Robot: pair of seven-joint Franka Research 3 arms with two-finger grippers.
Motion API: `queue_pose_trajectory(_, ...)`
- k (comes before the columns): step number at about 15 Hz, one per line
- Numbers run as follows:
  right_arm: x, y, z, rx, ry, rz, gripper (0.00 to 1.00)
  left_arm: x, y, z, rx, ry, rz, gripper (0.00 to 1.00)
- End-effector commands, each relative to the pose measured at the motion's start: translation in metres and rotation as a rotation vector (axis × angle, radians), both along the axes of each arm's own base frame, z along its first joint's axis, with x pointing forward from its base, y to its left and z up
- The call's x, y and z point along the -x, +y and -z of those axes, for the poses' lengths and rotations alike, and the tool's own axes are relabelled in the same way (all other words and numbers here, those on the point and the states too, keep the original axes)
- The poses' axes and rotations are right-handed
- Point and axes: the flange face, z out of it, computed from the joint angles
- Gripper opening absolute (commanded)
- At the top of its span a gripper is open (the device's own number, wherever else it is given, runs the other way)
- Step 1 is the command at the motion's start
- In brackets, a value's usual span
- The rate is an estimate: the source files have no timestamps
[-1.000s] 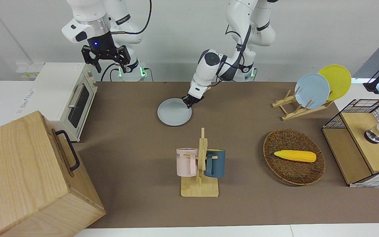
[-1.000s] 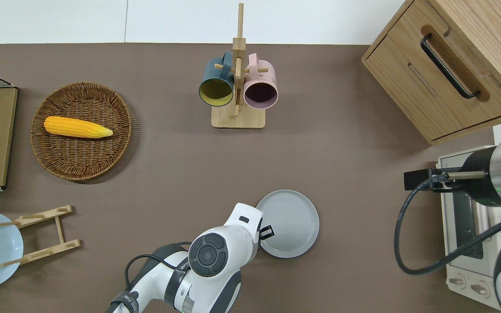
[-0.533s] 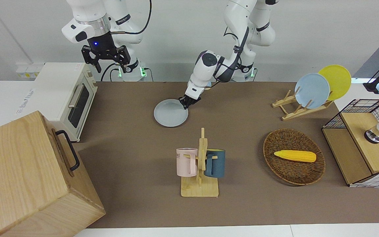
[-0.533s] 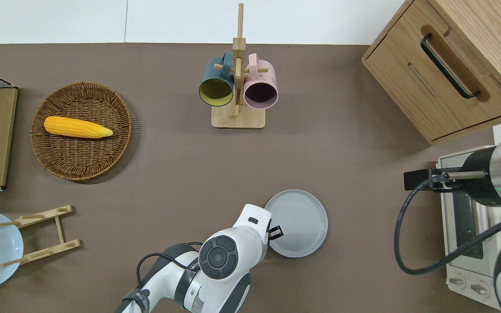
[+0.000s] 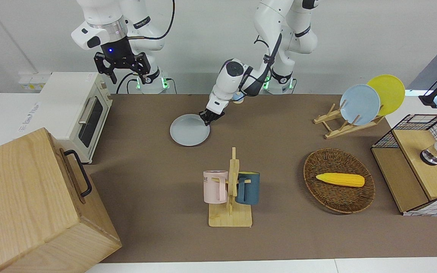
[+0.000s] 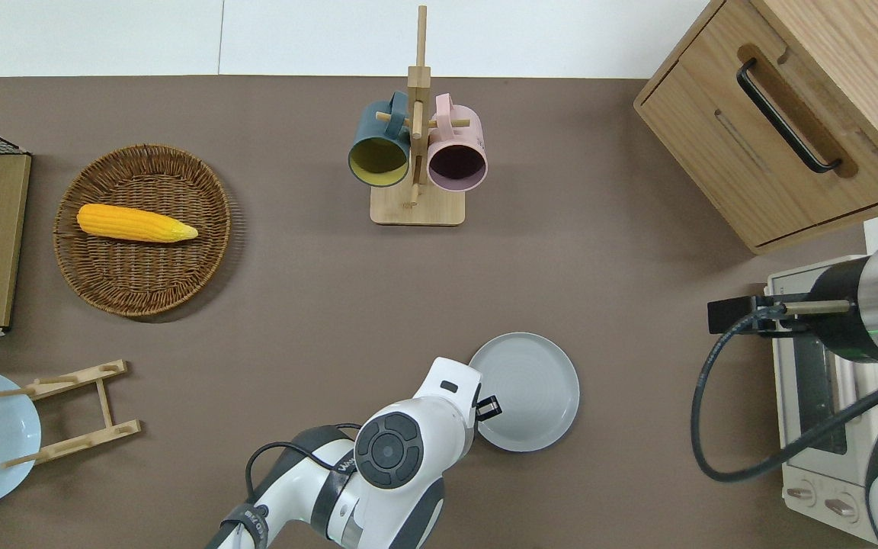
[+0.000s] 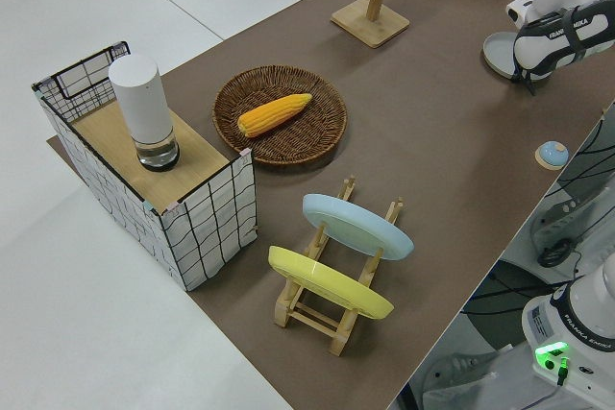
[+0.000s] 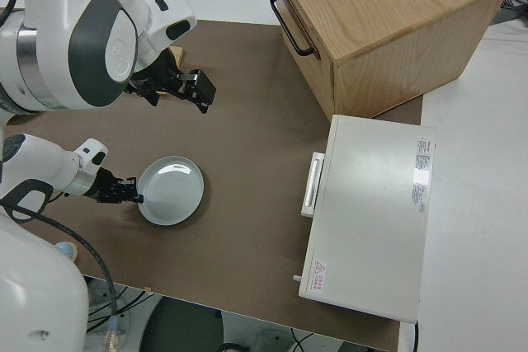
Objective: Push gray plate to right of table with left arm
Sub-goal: 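Keep pushing the gray plate with the left gripper toward the toaster oven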
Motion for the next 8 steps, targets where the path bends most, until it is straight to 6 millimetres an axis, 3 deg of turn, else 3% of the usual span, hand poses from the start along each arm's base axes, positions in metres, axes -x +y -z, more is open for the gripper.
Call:
queue_pose_trajectory(1, 0.0078, -0.0004, 0.0003, -0.009, 0.003, 0.021, 0.996, 0.0000, -0.0084, 0.0130, 0.010, 0.014, -0.017, 0.25)
queue_pose_trajectory(3, 0.0078, -0.0004, 0.0003, -0.009, 0.003, 0.021, 0.996, -0.0019, -0.0067, 0.0138, 0.009, 0.013, -0.017, 0.46)
queue_pose_trajectory(6, 0.0079, -0.0005, 0.0005, -0.009, 0.005, 0.021, 0.996, -0.0056, -0.0032, 0.0131, 0.009, 0.013, -0.026, 0.93)
queue_pose_trajectory(8, 0.0078, -0.0004, 0.0003, -0.009, 0.003, 0.021, 0.996, -0.0098, -0.0001, 0.0074, 0.014, 0.016, -0.053, 0.98)
